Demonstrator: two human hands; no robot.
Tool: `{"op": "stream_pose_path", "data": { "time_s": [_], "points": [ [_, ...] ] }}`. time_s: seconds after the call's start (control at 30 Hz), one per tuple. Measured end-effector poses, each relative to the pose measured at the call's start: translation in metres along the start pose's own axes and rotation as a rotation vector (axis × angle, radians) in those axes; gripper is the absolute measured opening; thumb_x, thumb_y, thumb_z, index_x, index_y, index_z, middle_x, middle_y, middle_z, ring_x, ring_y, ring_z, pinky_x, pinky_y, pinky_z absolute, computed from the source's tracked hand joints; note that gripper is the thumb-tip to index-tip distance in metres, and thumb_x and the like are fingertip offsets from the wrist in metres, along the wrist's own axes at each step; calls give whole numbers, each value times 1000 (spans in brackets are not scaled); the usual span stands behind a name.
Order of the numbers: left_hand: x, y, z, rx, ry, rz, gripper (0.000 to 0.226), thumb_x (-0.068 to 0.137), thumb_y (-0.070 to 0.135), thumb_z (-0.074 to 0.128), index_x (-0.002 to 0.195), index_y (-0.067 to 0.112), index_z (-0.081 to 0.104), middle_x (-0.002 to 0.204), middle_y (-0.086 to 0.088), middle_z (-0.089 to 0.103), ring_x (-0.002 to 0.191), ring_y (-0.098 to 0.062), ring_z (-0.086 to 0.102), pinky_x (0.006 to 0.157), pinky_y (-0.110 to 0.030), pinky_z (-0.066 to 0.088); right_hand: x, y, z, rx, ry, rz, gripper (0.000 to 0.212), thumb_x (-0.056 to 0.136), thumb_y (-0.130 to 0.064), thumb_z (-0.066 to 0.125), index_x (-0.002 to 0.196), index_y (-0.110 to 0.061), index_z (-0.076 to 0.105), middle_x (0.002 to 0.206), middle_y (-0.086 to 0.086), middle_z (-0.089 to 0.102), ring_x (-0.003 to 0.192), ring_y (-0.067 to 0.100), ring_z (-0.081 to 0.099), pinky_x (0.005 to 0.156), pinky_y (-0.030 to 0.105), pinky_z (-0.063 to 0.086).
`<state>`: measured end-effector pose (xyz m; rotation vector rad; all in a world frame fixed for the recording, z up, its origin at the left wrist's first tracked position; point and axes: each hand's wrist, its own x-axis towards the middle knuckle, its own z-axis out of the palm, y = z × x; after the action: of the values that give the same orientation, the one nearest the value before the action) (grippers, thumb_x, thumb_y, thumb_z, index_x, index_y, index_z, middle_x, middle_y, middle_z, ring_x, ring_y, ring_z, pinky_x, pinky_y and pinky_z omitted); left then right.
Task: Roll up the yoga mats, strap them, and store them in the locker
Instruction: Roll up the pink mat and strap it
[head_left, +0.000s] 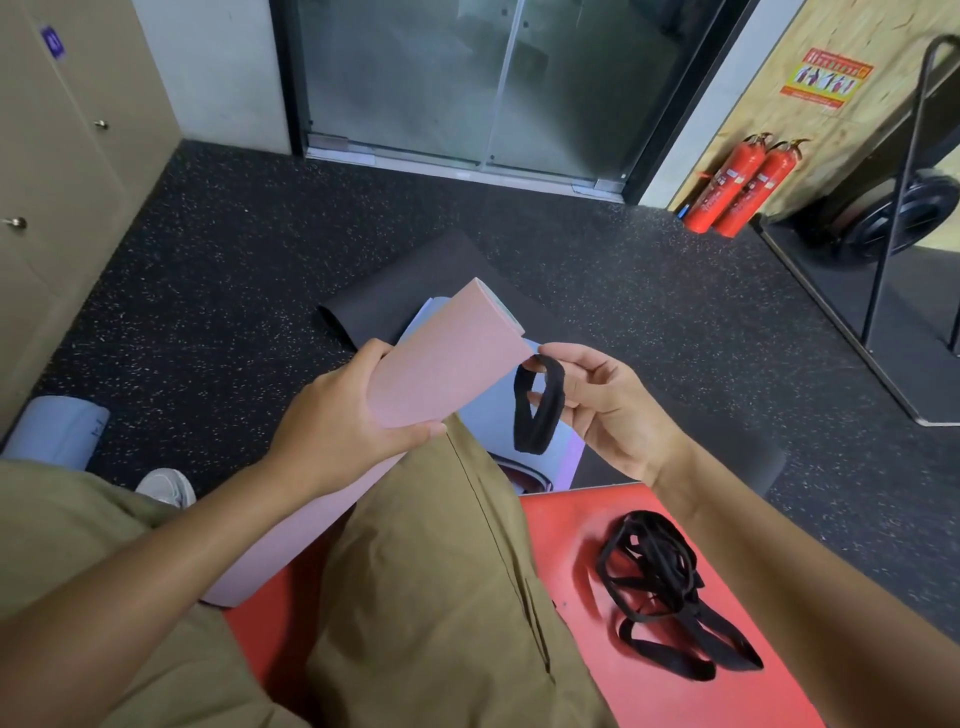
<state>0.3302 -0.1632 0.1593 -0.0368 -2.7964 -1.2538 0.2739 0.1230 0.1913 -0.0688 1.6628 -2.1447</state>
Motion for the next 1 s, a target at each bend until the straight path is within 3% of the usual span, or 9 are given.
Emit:
{"op": "stream_pose_path", "data": {
  "time_s": [0.13,0.27,0.37,0.5,0.6,0.73,0.9,1.0],
  "points": [
    [1,-1,0,-4,6,-9,74,52,83,69,107,39,46,96,16,63,87,-18,63,70,-41,53,5,2,14,28,37,-36,32,92,17,55,116,-3,63,98,12,74,86,24,72,88,36,60],
    [1,-1,0,1,9,-14,74,52,82,70,107,40,46,95,15,64,87,-19,63,70,-42,53,11,-1,26,74,3,-89,39,92,11,63,126,-5,53,96,6,71,92,23,69,101,48,55],
    [2,-2,0,-2,12,-23,77,51,82,70,110,39,47,97,13,65,89,-20,64,71,-44,54,16,-6,32,133,14,-114,52,79,0,82,113,-13,45,95,6,70,88,25,68,103,53,52],
    [5,-4,1,12,11,-30,80,52,83,70,115,39,46,98,14,64,91,-22,63,72,-44,54,21,-9,35,-5,50,-157,22,83,-8,80,89,-10,60,101,11,69,87,30,63,101,60,46],
    [5,-5,1,11,9,-34,78,52,82,70,113,42,45,97,17,62,89,-20,63,69,-41,52,20,-15,39,-36,49,-196,24,83,-12,79,104,-8,69,112,12,70,94,32,64,93,58,51],
    [5,-5,1,3,6,-41,77,52,83,71,112,42,45,96,19,62,88,-18,63,69,-42,53,21,-22,37,-113,-5,-256,36,87,-10,75,121,-10,63,121,9,66,110,31,61,88,48,56],
    [7,-4,0,-2,-5,-38,76,53,83,70,110,40,45,94,16,63,86,-17,63,68,-42,53,25,-34,35,-390,-139,-295,53,85,-14,80,133,-15,56,137,7,58,127,34,55,106,55,47],
    [6,-4,0,4,-4,-27,74,54,83,68,109,40,44,93,15,64,85,-18,63,64,-39,49,25,-48,41,-530,-207,-293,64,80,-14,82,136,-18,53,138,0,57,128,23,55,101,40,47]
  ]
}}
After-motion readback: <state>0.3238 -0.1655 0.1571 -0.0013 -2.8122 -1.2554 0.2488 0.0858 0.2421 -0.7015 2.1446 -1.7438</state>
